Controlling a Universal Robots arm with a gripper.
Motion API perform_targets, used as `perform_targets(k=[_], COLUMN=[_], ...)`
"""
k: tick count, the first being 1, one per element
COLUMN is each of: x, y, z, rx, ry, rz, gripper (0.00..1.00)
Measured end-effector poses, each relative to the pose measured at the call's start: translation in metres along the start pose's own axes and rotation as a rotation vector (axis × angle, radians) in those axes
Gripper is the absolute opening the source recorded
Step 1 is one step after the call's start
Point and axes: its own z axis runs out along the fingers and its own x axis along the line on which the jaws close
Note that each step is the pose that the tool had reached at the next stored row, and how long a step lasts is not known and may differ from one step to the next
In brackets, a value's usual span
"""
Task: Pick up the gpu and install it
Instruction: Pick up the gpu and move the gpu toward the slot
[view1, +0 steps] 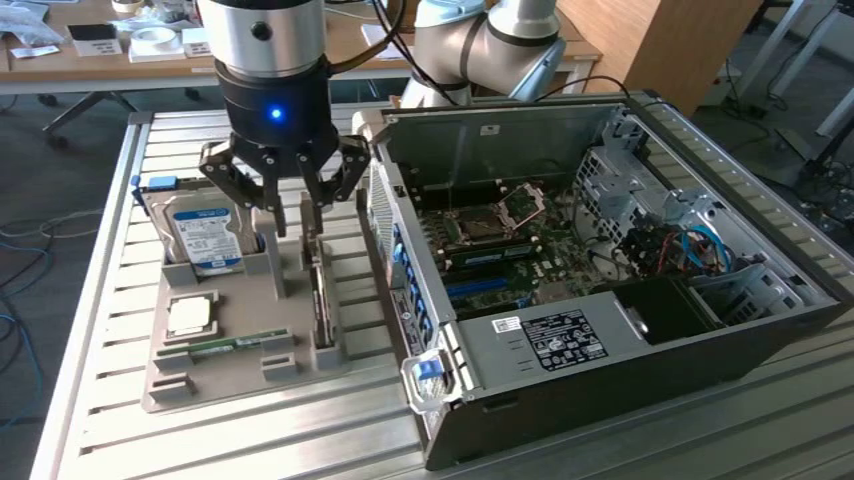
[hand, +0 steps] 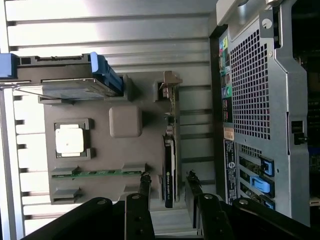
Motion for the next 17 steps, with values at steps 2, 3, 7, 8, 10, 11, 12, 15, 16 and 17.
perform_targets(k=[2,3,7,8,10,11,12,15,16,17], x=[0.0,0.0,0.0,0.0,0.0,0.0,0.0,0.0,0.0,0.0], y=[0.0,-0.0001,0.0001,0.0002,0.0004,0.0006,0.0007,0.0007,0.0007,0.0007], z=[0.0008,0.0018,0.0071,0.0088,0.0115,0.0125,0.0133,0.0137,0.0137,0.0137], rx=[-0.0002,-0.0004,-0.0001,-0.0002,-0.0002,-0.0001,-0.0001,-0.0001,-0.0001,-0.0001], ry=[-0.0002,-0.0003,-0.0001,-0.0002,-0.0002,-0.0001,-0.0001,-0.0001,-0.0001,-0.0001], rz=[0.0,0.0,0.0,0.0,0.0,0.0,0.0,0.0,0.0,0.0], gripper=[0.42,0.42,0.42,0.42,0.42,0.42,0.42,0.42,0.42,0.42])
